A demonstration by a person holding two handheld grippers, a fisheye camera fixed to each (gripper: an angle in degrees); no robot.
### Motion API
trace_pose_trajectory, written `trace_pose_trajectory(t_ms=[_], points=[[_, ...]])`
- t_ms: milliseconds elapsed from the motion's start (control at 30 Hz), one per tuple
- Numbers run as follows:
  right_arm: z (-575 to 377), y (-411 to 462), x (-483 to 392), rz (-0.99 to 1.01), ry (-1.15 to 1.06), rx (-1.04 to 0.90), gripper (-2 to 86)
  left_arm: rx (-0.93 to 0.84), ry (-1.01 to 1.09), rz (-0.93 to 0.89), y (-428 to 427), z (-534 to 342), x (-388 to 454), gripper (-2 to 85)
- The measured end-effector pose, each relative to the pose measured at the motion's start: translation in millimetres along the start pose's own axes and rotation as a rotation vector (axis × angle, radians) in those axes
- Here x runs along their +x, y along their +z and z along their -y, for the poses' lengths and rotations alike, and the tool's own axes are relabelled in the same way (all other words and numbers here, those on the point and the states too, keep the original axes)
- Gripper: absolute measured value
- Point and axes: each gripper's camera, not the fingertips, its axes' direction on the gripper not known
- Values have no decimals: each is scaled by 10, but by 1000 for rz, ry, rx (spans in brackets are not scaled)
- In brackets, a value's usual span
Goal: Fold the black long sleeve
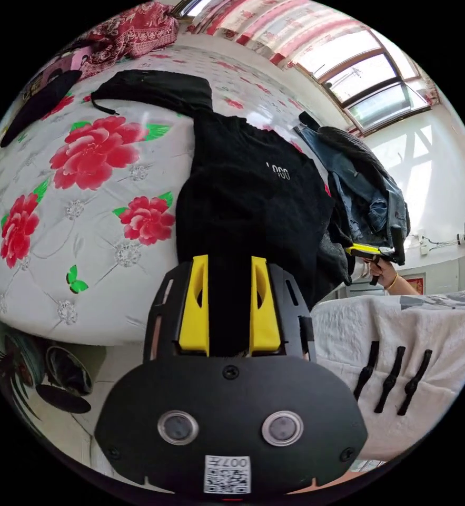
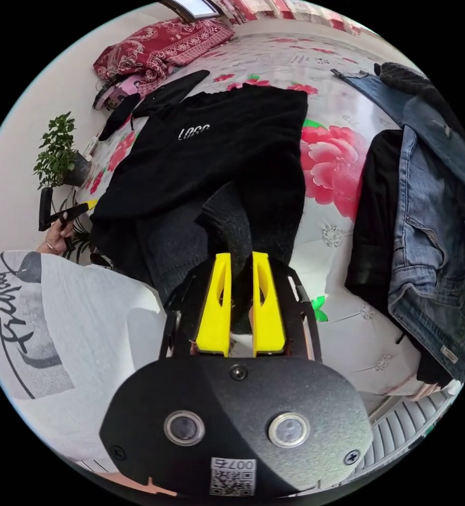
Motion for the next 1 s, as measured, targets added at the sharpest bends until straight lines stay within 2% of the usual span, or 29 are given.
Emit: trace_pose_trajectory(t_ms=[167,400,600,867,1000], points=[[88,41,8,-16,-12,-31,6,-115,92,122,228,237,62,23],[-301,-248,104,158,2,70,2,-7,210,-142,-330,-185,-41,-8],[-661,-162,-5,173,-60,6,1,-33,240,-242,-581,-790,-132,-9],[-978,95,-42,171,-199,-82,1,-68,164,-175,-431,-1421,54,-9],[-1091,392,-67,142,-278,-161,2,-178,147,-102,-204,-1607,87,-10]])
